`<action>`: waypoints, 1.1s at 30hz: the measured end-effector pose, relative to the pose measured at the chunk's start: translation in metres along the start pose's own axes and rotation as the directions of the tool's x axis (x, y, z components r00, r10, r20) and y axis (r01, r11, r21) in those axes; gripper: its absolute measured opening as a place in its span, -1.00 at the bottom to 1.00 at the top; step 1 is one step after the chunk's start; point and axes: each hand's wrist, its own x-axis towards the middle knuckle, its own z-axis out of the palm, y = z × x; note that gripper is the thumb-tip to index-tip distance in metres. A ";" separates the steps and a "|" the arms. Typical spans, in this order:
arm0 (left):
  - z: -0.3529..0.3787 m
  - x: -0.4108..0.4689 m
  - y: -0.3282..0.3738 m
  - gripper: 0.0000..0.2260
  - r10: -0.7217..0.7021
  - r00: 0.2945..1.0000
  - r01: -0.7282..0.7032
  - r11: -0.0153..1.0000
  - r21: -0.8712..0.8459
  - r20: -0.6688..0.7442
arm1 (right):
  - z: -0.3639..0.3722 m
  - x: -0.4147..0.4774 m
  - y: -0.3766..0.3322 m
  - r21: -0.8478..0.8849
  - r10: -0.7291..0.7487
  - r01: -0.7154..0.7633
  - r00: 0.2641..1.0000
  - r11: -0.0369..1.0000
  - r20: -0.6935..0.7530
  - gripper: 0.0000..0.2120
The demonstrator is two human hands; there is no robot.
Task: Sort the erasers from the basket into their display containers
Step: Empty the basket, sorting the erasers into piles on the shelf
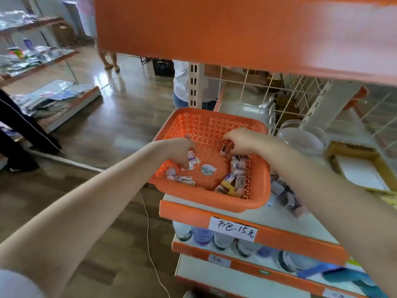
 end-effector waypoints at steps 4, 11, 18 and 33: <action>0.004 0.004 -0.002 -0.56 0.095 0.995 -0.096 0.995 0.025 0.038 | 0.007 0.005 -0.005 0.070 -0.012 0.009 0.999 0.997 0.039 -0.50; 0.010 0.017 -0.005 -0.56 0.209 0.977 -0.211 0.975 0.075 0.031 | 0.010 0.001 -0.009 0.119 -0.036 0.022 0.993 0.993 0.113 -0.57; 0.009 0.023 -0.015 -0.79 0.237 0.969 -0.236 0.971 0.025 -0.073 | 0.010 0.000 -0.009 0.174 0.056 -0.045 0.997 0.984 -0.060 -0.65; 0.014 0.018 -0.004 -0.74 0.219 0.975 -0.213 0.968 0.130 -0.033 | 0.007 0.003 -0.004 0.168 0.032 -0.005 0.986 0.986 -0.163 -0.58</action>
